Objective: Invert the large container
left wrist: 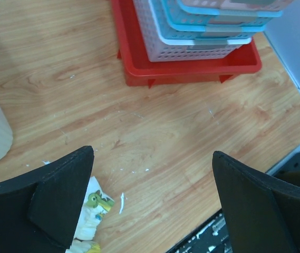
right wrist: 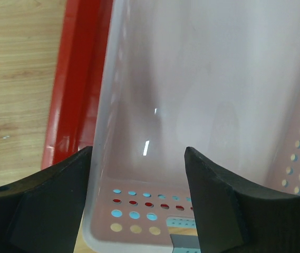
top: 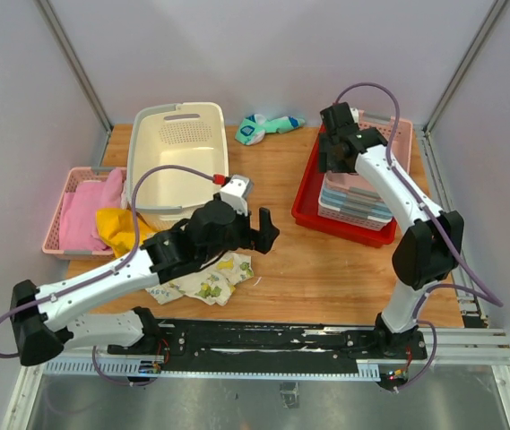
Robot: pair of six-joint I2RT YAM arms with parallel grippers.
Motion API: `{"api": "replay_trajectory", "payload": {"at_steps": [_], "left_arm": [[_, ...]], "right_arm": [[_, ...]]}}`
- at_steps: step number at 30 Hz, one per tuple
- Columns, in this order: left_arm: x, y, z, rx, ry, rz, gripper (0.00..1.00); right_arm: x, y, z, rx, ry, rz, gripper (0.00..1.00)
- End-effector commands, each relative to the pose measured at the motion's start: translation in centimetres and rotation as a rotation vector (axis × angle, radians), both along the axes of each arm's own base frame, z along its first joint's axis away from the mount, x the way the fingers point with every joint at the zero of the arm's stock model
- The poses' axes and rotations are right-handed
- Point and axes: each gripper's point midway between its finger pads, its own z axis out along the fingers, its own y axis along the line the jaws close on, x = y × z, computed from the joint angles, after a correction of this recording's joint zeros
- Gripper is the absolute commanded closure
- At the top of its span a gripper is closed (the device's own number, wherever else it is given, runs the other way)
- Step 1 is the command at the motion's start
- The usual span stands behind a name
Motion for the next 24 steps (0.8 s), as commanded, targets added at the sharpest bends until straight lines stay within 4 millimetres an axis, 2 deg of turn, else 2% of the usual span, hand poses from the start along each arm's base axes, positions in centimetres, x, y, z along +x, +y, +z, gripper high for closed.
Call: {"api": "replay_trajectory", "payload": {"at_steps": [1,4,9,13,20,24], "left_arm": [[3.4,-1.6,-0.8,-0.051,0.078,0.026,0.01],[5.9,-3.6,-1.5,-0.118,0.165,-0.015,0.01],[9.3,-8.7,-3.5,-0.105,0.259,-0.098,0.01],[10.2,-12.9,-5.7,-0.118,0.355,-0.191,0.01],[10.4,-17.7,-10.3,-0.140,0.434,-0.279,0.01],[10.8,-21.1,-11.5,-0.177,0.443,-0.347,0.01]], "right_arm": [[-2.0,-4.9,0.6,-0.013,0.020,-0.096,0.29],[-3.0,-7.5,0.7,-0.002,0.020,-0.151,0.29],[-4.6,-9.5,1.6,-0.041,0.016,-0.175,0.22],[-5.5,-8.8,2.8,-0.003,-0.001,-0.124,0.17],[-6.8,-8.1,5.2,0.034,-0.060,-0.023,0.14],[-7.0,-7.4,5.9,0.052,-0.081,0.035,0.14]]}}
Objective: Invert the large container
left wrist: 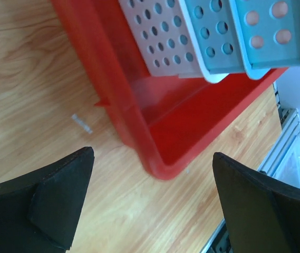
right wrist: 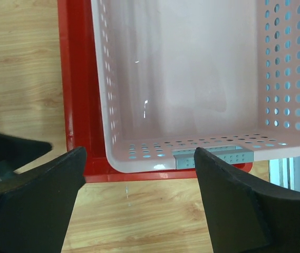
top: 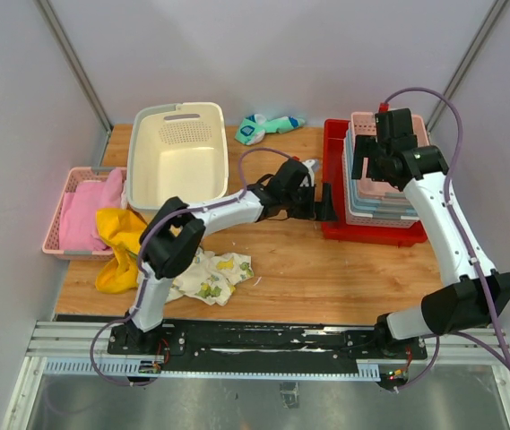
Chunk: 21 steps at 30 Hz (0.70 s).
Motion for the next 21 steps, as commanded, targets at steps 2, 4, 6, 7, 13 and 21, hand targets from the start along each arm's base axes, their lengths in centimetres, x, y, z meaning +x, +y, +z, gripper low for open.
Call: {"api": "replay_trajectory", "payload": {"at_steps": [2,4,6,7,13,21], "left_arm": [[0.2,-5.7,1.7,-0.154,-0.023,-0.117,0.01],[0.4,-7.4,1.6,-0.186,-0.026,-0.153,0.01],[0.6,-9.0,2.4,-0.227,-0.036,-0.191,0.01],[0.7,-9.6,2.6,-0.239,-0.040,-0.208,0.01],[0.3,-9.6,6.0,-0.266,-0.132,-0.287,0.01],[-3.0,-1.1,6.9,-0.077,-0.179,-0.202,0.01]], "right_arm": [[-0.5,0.5,0.2,0.005,0.000,0.088,0.14],[-0.6,0.4,0.1,0.001,0.000,0.081,0.13],[-0.5,0.1,0.0,-0.005,-0.011,0.073,0.12],[-0.3,0.0,0.0,-0.010,-0.019,0.076,0.11],[0.5,0.0,0.2,-0.030,-0.054,0.113,0.10],[3.6,-1.6,-1.9,0.045,0.010,0.096,0.25]]}}
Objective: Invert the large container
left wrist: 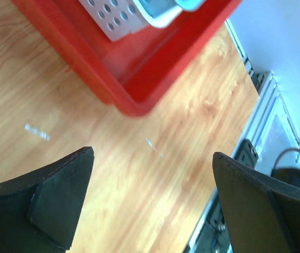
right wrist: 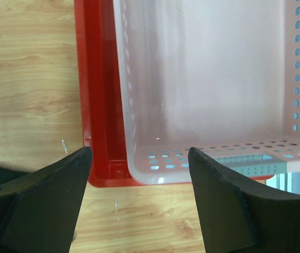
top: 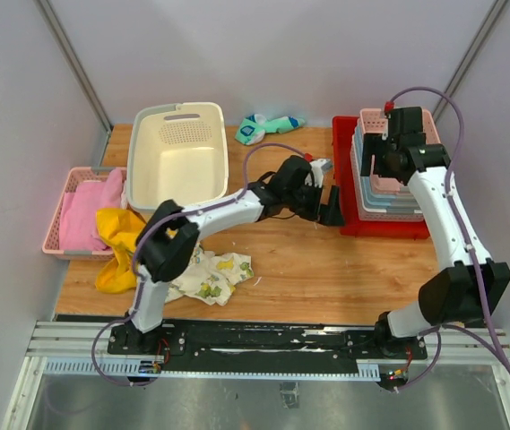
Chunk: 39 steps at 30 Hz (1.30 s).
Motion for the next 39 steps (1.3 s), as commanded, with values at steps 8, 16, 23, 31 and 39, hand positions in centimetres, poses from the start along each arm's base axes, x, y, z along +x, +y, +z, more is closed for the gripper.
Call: {"api": "replay_trajectory", "payload": {"at_steps": [8,16,23,31,39], "left_arm": [[-5.4,9.1,10.1,-0.036,-0.150,0.081,0.01],[-7.5,13.9,11.6,-0.024,-0.181,0.175,0.01],[-6.8,18.0,13.4,0.033,-0.267,0.321,0.01],[-4.7,21.5,18.7,0.026,-0.327,0.490,0.01],[-3.8,28.8,24.6,-0.042,-0.379,0.785,0.01]], "right_arm": [[4.6,-0.4,-2.5,0.013,0.069,0.026,0.68],[3.8,0.0,1.0,0.042,-0.016,0.031,1.00],[1.8,0.0,7.5,0.059,-0.174,0.044,0.99],[-1.2,5.2,14.9,0.214,-0.342,0.221,1.00],[-4.6,18.1,17.2,0.560,-0.371,0.576,1.00]]}}
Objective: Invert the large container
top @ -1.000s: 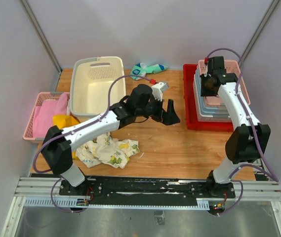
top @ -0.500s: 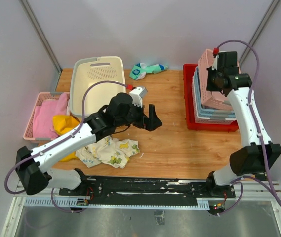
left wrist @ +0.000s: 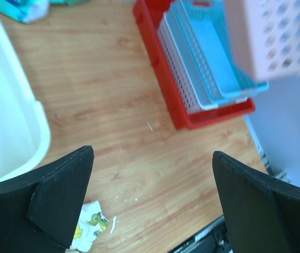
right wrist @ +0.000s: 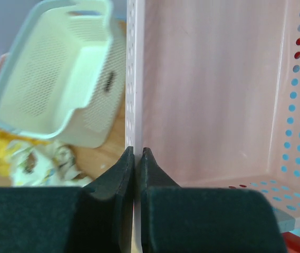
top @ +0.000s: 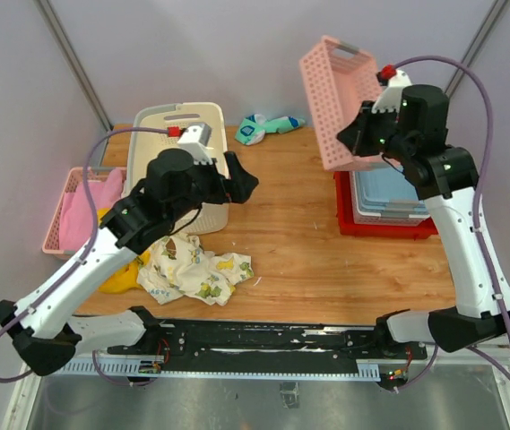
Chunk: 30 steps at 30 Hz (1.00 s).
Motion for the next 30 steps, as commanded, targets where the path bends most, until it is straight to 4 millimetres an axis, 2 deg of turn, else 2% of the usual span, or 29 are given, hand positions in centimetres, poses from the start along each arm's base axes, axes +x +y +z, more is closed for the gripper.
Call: {"api": "replay_trajectory", "payload": {"at_steps": [1,3,5,9,13,19,30], "left_arm": [[-0.1,4.6,3.2,-0.074,-0.053,0.198,0.01],[-0.4,5.7,3.5,-0.099,-0.062,0.234,0.01],[-0.8,6.8,3.9,-0.115,-0.076,0.267,0.01],[-1.9,7.7,4.9,-0.145,-0.111,0.262,0.01],[-2.1,7.1,4.8,-0.133,-0.120,0.221,0.01],[-1.7,5.6,4.1,-0.111,-0.101,0.167,0.01],[-1.7,4.2,3.1,-0.105,-0.071,0.112,0.01]], "right_arm": [[-1.9,8.9,0.9,0.209,-0.002,0.286,0.99],[-2.1,11.6,-0.7,0.309,0.077,0.374,0.99],[-2.0,13.1,-2.2,0.398,0.135,0.405,0.99],[-1.8,14.3,-4.7,0.516,0.208,0.409,0.99],[-1.8,15.4,-6.2,0.633,0.273,0.429,0.99],[-1.6,16.1,-7.4,0.773,0.344,0.413,0.99],[-0.7,16.7,-11.4,1.033,0.574,0.355,0.99]]}}
